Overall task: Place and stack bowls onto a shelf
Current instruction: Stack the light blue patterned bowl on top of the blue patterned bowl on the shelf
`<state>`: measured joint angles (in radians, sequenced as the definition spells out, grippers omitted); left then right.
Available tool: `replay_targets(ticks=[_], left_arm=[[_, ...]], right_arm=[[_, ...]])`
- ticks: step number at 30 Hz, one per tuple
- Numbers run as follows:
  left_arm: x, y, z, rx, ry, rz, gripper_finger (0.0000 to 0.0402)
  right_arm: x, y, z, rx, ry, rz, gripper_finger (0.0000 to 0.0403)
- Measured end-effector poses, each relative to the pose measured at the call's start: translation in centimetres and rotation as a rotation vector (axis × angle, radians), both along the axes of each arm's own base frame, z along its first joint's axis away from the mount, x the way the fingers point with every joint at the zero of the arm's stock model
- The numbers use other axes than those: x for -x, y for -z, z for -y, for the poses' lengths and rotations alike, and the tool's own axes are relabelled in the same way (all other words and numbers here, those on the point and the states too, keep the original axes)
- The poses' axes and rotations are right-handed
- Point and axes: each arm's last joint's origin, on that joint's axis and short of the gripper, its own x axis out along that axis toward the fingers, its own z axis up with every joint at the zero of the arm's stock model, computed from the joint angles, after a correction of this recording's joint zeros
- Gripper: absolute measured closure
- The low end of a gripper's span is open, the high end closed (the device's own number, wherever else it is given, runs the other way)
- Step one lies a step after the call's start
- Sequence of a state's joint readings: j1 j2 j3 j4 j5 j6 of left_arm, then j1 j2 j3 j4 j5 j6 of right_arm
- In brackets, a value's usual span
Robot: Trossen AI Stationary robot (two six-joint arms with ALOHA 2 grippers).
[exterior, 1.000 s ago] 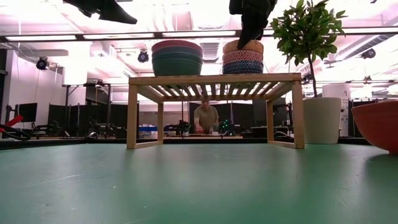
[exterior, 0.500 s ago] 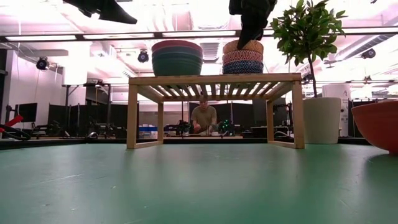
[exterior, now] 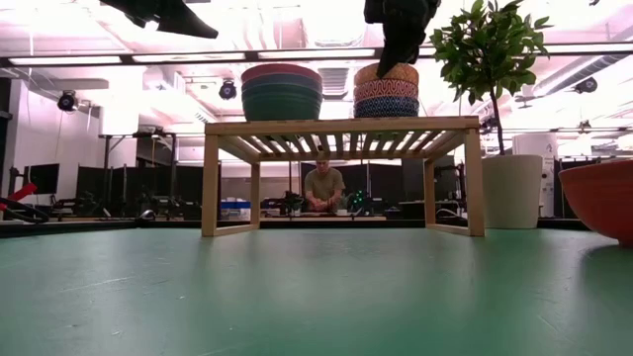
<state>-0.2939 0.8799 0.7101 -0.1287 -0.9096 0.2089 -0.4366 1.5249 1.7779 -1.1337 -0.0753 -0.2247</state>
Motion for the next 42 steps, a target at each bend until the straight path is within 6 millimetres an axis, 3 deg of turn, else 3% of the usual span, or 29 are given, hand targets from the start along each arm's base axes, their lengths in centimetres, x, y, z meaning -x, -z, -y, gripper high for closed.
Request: replay_targets(ticks=[14, 22, 26, 35, 42], left_arm=[[0.0, 0.0, 0.0, 0.000, 0.000, 0.000, 0.0354], [0.0, 0.0, 0.0, -0.001, 0.000, -0.002, 0.0354], [0.0, 0.0, 0.0, -0.001, 0.000, -0.003, 0.0354], [0.0, 0.0, 0.0, -0.001, 0.000, -0.003, 0.0354], [0.0, 0.0, 0.0, -0.001, 0.000, -0.004, 0.0354]], right_arm=[[1.3, -1.6, -0.7, 0.000, 0.028, 0.062, 0.0303], [2.2, -3.0, -2.1, 0.033, -0.010, 0.131, 0.0359], [2.2, -2.5, -2.1, 0.059, -0.001, 0.115, 0.0390], [1.7, -0.4, -1.8, 0.056, 0.013, 0.061, 0.0394], [1.5, -0.6, -1.7, 0.080, 0.002, 0.094, 0.0394]])
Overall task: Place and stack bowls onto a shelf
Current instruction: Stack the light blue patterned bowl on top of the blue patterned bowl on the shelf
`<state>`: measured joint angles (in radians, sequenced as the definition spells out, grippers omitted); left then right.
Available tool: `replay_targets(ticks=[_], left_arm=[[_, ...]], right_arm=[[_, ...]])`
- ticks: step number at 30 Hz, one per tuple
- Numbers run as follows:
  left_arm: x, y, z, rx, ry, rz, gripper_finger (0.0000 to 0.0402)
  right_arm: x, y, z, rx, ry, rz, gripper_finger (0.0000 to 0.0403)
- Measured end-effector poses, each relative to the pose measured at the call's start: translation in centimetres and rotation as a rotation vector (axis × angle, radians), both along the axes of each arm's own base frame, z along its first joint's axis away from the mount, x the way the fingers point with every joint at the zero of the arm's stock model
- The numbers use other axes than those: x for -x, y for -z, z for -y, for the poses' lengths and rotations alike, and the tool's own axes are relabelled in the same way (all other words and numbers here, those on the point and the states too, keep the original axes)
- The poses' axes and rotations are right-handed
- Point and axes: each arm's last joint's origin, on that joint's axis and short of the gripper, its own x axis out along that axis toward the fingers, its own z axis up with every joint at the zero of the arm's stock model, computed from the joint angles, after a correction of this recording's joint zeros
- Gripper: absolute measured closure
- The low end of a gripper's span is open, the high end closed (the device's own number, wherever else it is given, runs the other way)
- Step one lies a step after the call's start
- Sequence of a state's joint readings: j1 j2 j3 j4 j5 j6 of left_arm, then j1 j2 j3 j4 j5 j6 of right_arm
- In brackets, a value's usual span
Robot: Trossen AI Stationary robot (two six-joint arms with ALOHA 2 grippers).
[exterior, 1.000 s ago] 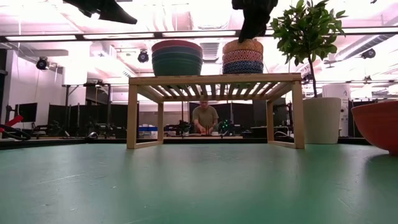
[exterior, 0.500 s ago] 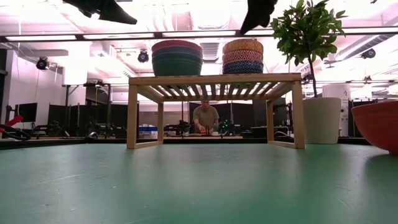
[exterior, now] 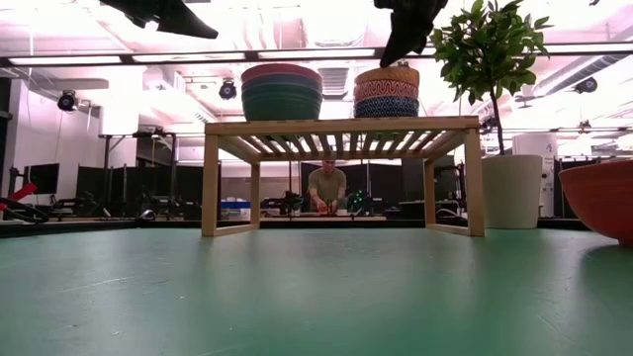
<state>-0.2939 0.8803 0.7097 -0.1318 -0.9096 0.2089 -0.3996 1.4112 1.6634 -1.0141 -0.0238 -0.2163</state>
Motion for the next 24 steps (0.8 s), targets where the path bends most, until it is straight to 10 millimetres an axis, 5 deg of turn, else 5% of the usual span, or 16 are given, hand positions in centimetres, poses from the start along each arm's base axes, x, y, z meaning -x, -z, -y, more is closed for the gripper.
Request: replay_targets(ticks=[17, 24], left_arm=[[0.0, 0.0, 0.0, -0.001, 0.000, -0.003, 0.0354], [-0.1, -0.1, 0.0, 0.006, 0.004, 0.016, 0.0354]], right_arm=[[3.2, -2.9, -1.8, 0.016, -0.022, 0.145, 0.0394], [5.1, -1.1, -4.3, 0.035, -0.021, 0.250, 0.0394]])
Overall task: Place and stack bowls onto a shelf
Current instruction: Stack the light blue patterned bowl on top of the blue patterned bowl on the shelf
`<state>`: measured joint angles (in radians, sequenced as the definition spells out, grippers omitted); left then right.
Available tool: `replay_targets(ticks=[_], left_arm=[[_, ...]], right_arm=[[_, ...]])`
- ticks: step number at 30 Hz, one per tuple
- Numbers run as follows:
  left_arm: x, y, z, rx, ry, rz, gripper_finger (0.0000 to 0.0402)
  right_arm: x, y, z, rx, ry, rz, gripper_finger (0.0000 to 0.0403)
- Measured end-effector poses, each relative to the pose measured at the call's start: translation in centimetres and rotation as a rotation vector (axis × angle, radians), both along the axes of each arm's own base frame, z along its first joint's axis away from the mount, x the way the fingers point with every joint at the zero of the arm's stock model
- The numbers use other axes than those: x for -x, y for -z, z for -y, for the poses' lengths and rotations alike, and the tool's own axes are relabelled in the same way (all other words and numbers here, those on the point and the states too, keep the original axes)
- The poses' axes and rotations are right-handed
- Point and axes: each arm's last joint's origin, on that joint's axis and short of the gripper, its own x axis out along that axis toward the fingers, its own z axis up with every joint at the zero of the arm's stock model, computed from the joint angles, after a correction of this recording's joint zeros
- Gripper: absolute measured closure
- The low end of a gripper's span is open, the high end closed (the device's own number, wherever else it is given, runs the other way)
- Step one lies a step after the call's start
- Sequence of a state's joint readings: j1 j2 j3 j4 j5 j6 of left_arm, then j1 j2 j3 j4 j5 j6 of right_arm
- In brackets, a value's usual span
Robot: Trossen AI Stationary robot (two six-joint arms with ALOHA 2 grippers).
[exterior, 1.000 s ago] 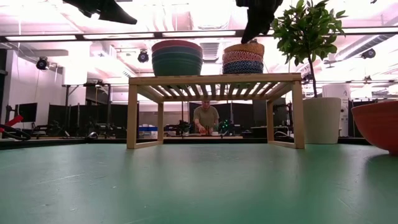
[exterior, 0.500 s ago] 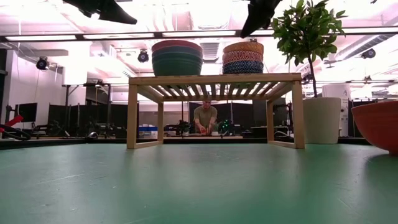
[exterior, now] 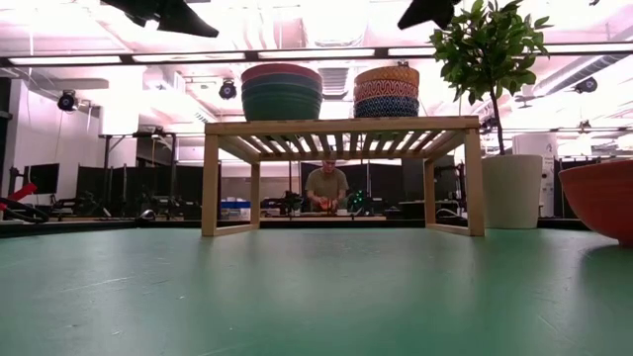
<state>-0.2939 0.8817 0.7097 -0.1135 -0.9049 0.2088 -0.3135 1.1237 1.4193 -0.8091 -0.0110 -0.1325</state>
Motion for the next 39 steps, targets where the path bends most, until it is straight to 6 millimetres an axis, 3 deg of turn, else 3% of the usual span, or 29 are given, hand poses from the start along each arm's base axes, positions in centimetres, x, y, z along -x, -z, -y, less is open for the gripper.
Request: replay_targets(ticks=[11, 17, 22, 28, 33, 39], left_arm=[[-1.7, -0.7, 0.7, 0.030, 0.116, 0.114, 0.0354], [-3.7, -1.2, 1.4, 0.033, 0.142, 0.120, 0.0354], [-5.4, -2.0, 1.9, -0.003, 0.147, 0.074, 0.0354], [-6.3, -2.3, 2.2, -0.022, 0.150, 0.046, 0.0354], [-6.1, -2.1, 2.1, -0.025, 0.150, 0.042, 0.0354], [-6.0, -1.4, 2.1, -0.043, 0.153, 0.013, 0.0354]], right_arm=[[0.4, 5.6, -3.3, 0.202, 0.061, 0.186, 0.0394], [0.4, 7.1, -4.5, 0.271, 0.119, 0.211, 0.0394], [0.7, 7.0, -4.5, 0.313, 0.130, 0.199, 0.0394], [0.7, 4.6, -4.5, 0.360, 0.103, 0.194, 0.0384], [0.1, 3.0, -4.0, 0.345, 0.110, 0.096, 0.0338], [-2.1, 2.3, -2.8, 0.296, 0.066, -0.035, 0.0282]])
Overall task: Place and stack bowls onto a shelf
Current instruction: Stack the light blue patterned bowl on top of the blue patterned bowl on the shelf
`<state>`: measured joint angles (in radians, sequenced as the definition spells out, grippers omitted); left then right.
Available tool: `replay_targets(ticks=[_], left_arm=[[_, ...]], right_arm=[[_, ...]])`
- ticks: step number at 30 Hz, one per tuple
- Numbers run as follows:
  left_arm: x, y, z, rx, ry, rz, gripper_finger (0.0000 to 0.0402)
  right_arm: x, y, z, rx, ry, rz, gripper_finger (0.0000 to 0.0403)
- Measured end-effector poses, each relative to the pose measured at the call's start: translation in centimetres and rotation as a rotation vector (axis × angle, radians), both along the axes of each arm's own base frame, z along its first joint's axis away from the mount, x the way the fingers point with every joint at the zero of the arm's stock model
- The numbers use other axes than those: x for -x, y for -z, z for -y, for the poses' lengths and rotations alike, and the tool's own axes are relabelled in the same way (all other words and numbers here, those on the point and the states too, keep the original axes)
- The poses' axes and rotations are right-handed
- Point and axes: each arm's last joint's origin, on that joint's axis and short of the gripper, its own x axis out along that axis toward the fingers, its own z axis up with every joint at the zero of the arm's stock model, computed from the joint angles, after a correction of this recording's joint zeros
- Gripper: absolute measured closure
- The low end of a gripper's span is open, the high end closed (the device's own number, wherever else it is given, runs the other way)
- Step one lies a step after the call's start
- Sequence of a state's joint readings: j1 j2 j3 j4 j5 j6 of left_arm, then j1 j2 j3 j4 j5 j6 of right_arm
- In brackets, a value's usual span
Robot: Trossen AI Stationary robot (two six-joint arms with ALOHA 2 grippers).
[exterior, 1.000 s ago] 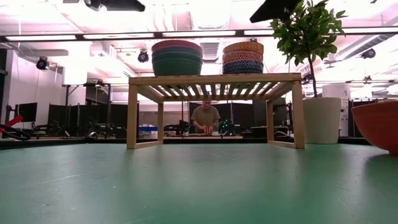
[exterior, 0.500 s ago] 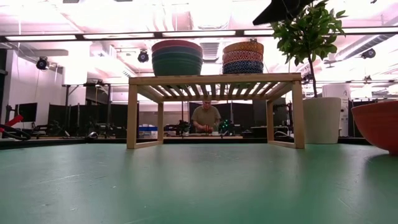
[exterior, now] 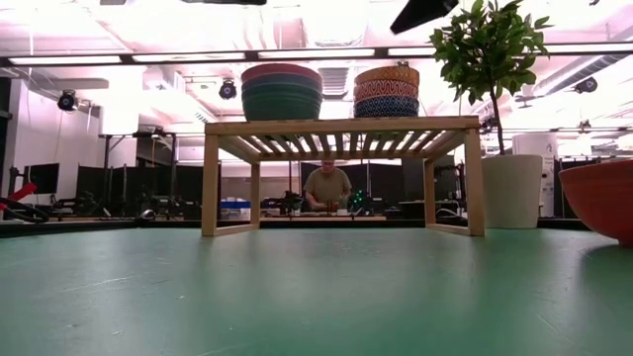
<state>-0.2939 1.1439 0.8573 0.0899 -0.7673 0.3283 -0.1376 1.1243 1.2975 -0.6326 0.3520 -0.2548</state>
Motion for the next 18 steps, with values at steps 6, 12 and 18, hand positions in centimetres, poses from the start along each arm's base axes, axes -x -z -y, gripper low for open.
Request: replay_targets(ticks=[6, 12, 18], left_arm=[[0.1, 0.1, 0.0, -0.027, 0.004, -0.021, 0.0354], [0.7, -0.1, -0.2, -0.023, -0.001, -0.036, 0.0354], [0.8, -0.1, -0.3, -0.015, -0.008, -0.034, 0.0354]], right_arm=[[-1.6, -0.7, 2.2, -0.052, 0.041, -0.139, 0.0255], [-2.4, -0.7, 3.7, -0.123, 0.010, -0.188, 0.0258], [-2.6, -0.3, 4.9, -0.137, 0.026, -0.206, 0.0269]])
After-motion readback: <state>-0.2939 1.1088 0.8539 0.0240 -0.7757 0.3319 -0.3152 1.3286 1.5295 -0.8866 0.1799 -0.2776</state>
